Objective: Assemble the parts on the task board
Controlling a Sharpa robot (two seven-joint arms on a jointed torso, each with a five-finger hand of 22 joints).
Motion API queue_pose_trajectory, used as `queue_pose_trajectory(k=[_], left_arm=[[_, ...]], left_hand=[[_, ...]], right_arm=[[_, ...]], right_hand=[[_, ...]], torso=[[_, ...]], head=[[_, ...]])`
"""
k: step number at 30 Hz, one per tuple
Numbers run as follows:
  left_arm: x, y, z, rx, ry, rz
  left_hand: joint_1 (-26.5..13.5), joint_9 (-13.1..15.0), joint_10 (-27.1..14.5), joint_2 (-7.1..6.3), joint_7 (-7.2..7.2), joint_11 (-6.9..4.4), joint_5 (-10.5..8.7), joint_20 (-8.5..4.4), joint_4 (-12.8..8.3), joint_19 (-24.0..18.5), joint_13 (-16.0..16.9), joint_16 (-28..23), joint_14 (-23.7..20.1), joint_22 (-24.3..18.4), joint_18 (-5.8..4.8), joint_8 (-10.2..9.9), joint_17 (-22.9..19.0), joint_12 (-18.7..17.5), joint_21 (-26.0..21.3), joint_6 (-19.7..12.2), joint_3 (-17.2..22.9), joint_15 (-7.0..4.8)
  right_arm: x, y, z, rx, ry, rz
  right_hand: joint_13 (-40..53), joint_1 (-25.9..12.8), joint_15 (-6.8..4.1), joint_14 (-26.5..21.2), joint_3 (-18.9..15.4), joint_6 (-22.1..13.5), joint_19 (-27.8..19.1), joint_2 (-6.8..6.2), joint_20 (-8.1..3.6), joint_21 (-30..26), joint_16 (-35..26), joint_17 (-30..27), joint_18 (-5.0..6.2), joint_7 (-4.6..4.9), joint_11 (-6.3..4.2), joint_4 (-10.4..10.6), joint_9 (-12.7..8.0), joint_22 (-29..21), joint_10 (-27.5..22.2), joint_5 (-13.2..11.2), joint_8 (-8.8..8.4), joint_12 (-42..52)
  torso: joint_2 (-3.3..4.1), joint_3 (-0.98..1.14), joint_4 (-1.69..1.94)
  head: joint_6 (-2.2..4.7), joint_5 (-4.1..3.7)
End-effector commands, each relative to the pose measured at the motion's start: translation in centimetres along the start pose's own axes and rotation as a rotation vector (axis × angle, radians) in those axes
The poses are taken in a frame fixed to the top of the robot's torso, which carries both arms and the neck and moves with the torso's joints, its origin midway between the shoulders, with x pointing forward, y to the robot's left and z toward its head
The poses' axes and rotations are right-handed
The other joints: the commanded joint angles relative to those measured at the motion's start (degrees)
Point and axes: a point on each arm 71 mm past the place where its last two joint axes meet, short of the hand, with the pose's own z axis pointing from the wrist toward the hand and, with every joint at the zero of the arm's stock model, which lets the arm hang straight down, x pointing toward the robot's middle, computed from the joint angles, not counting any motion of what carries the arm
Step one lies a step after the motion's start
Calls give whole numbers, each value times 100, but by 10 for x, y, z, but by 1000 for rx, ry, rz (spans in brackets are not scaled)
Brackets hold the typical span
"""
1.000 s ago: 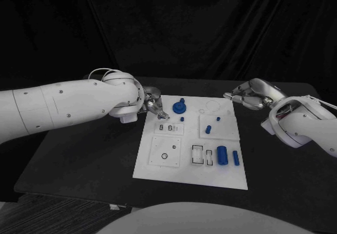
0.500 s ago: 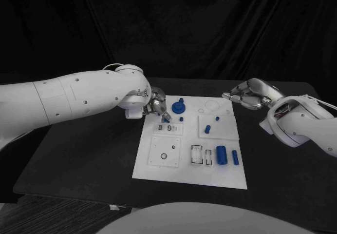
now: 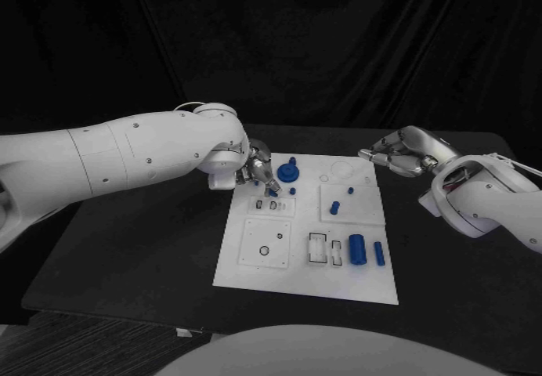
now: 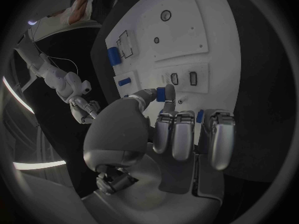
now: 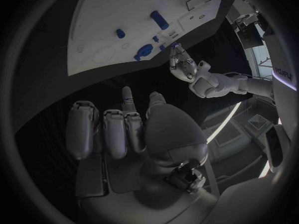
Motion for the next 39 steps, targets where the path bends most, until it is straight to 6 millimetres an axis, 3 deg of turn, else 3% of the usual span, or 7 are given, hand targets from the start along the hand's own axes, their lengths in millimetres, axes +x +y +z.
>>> queue_pose_trajectory(k=[1, 39], left_arm=[[3, -1, 2, -4, 6, -18], [15, 9, 13, -45, 57, -16]], left_hand=[[21, 37, 627, 99, -140, 0, 126, 23, -142, 440, 1506, 59, 605, 1423, 57, 10, 1522, 38, -25, 49, 693, -20], [-154, 24, 627, 173, -165, -23, 170, 10, -177, 436, 1506, 59, 605, 1418, 61, -8, 1522, 38, -37, 152, 735, -40]], right_arm=[[1, 0, 0, 5, -9, 1], [2, 0, -1, 6, -9, 2]], right_hand=[[1545, 139, -12, 430, -110, -8, 174, 30, 40, -61, 15, 865, -102, 18, 1, -44, -72, 1160, 617, 98, -49, 95], [1545, 163, -12, 428, -107, -8, 174, 34, 40, -64, 10, 856, -102, 19, 2, -40, -73, 1159, 617, 105, -50, 95]], torso=[[-1, 1, 5], [-5, -3, 13]], head=[[-1, 16], [-1, 23]])
